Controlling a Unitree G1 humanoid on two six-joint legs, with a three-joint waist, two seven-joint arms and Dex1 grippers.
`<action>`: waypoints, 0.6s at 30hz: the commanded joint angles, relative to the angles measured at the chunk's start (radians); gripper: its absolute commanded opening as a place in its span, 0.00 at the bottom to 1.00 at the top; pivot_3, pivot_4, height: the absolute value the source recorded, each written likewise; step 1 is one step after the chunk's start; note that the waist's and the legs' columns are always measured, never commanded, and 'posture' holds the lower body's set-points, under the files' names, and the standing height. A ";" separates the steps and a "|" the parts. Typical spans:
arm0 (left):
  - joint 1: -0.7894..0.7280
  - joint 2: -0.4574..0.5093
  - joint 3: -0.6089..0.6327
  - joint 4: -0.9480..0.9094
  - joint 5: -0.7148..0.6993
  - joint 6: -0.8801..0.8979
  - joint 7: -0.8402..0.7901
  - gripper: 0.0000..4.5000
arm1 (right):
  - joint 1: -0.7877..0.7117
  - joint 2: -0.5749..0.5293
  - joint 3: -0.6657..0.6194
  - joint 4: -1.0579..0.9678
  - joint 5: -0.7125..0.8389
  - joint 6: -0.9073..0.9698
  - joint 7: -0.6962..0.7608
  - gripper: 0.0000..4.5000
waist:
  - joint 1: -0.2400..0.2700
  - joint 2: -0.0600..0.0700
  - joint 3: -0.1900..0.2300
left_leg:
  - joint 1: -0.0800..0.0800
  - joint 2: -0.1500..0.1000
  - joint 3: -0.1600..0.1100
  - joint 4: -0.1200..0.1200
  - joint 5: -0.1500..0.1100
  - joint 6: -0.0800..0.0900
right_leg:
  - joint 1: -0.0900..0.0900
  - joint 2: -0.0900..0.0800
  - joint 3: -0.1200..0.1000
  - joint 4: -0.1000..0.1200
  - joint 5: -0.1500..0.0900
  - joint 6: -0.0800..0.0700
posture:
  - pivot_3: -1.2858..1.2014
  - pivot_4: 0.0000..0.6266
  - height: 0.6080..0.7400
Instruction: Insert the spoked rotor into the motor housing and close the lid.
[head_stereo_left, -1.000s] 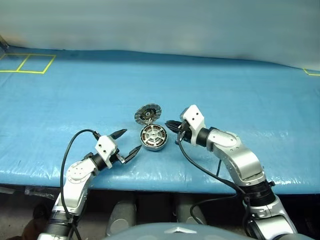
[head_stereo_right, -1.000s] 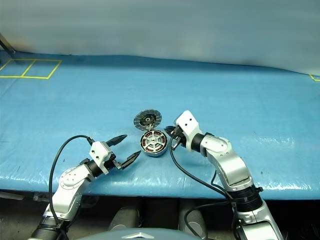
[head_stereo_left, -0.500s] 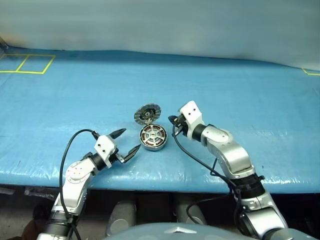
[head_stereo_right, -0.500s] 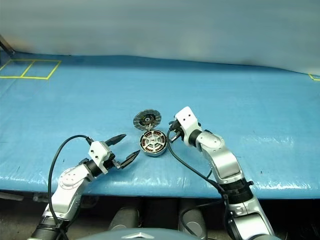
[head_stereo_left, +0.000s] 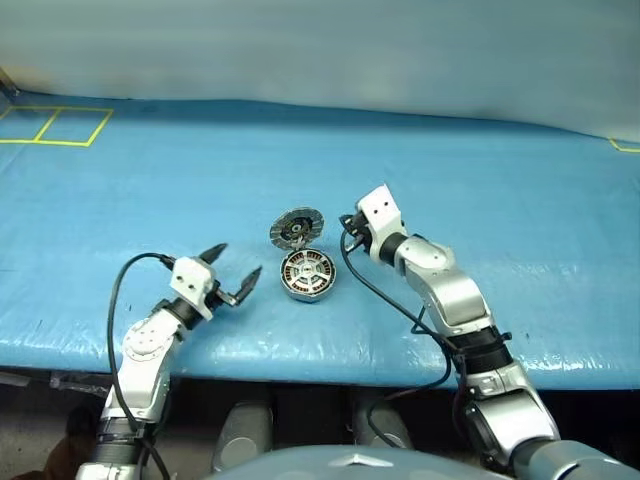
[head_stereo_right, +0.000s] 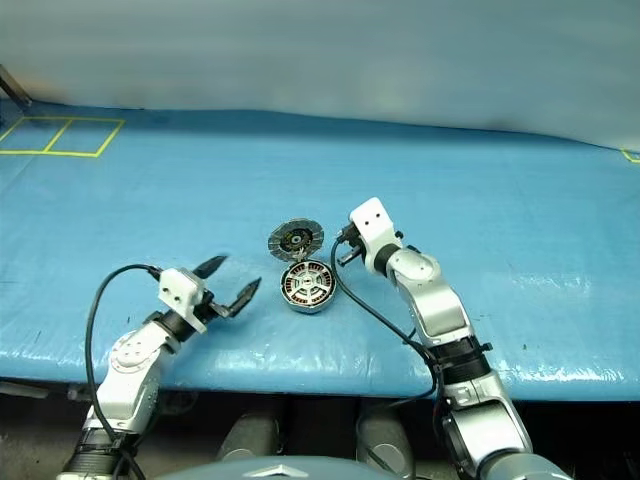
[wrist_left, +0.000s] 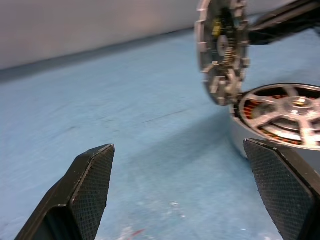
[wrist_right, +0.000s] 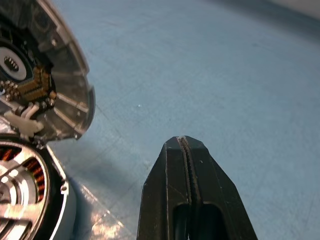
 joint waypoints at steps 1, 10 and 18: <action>-0.040 -0.009 0.046 -0.035 -0.043 0.043 0.036 0.91 | 0.038 -0.015 -0.035 -0.104 0.004 0.017 -0.012 0.00 | 0.000 0.000 0.000 | 0.000 0.000 0.000 0.000 0.000 0.000 | 0.000 0.000 0.000 0.000 0.000 0.000 | 0.52 0.24 1.00; -0.373 0.006 0.038 0.206 -0.044 0.166 0.032 0.35 | 0.110 -0.014 -0.043 -0.177 -0.002 0.047 -0.035 0.00 | 0.001 0.000 0.000 | 0.002 0.000 0.000 0.002 0.001 0.000 | 0.003 0.001 0.000 0.000 0.000 0.001 | 0.52 0.24 1.00; -0.679 -0.029 0.033 0.428 -0.154 0.294 -0.155 0.35 | 0.138 -0.002 -0.042 -0.212 -0.003 0.044 -0.056 0.00 | -0.001 -0.001 0.000 | 0.001 -0.001 -0.002 0.001 0.001 0.000 | 0.003 0.001 -0.001 -0.001 0.001 0.002 | 0.52 0.24 1.00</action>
